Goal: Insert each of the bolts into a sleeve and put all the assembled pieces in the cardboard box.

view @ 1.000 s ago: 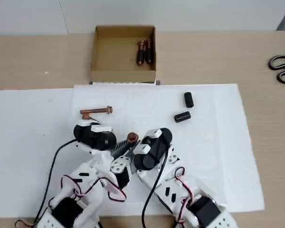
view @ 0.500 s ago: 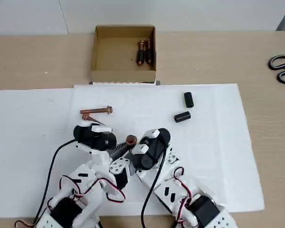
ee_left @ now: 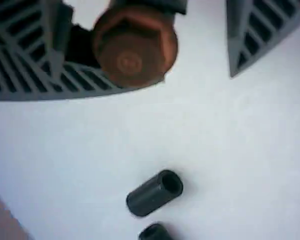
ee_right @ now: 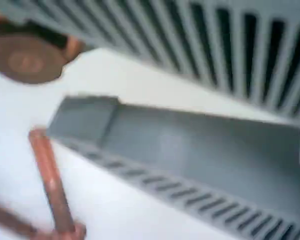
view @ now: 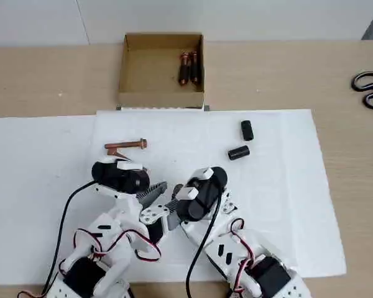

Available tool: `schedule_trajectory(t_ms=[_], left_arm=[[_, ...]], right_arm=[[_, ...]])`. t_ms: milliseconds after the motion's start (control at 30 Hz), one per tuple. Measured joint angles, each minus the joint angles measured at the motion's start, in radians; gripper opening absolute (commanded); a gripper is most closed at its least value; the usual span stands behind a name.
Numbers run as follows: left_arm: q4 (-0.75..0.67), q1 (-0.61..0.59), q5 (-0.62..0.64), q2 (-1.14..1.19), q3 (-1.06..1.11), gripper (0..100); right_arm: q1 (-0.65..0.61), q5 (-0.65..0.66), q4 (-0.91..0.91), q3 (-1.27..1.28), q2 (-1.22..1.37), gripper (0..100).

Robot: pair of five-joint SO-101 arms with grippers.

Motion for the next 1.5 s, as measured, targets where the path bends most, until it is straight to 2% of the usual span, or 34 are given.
schedule_trajectory(t_ms=[100, 267, 467, 633, 833, 967, 1167, 1333, 1500], left_arm=[[0.015, -0.012, -0.008, 0.0, -0.069, 20], [0.031, -0.081, -0.068, 0.0, -0.155, 0], [0.032, -0.181, -0.155, 0.0, -0.157, 1], [0.032, -0.265, -0.245, 0.0, -0.02, 1], [0.032, -0.285, -0.285, 0.0, 0.157, 1], [0.029, -0.285, -0.285, 0.0, 0.17, 1], [0.029, -0.285, -0.285, 0.0, 0.17, 1], [0.025, -0.285, -0.285, 0.0, 0.17, 1], [0.025, -0.285, -0.285, 0.0, 0.17, 1]], right_arm=[[0.029, 0.0, 0.0, -0.003, 0.002, 0.3], [0.087, 0.0, 0.0, -0.003, 0.002, 0.3], [0.101, 0.0, 0.0, -0.003, 0.002, 0.3], [0.161, 0.0, 0.0, -0.003, 0.002, 0.3], [0.259, 0.0, 0.02, -0.003, 0.002, 0.3], [0.295, 0.0, 0.109, -0.003, 0.002, 0.3], [0.373, 0.0, 0.118, -0.011, 0.005, 0.2], [0.379, 0.0, 0.118, -0.121, 0.138, 0.2], [0.391, 0.0, 0.075, -0.35, 0.451, 0.2]])
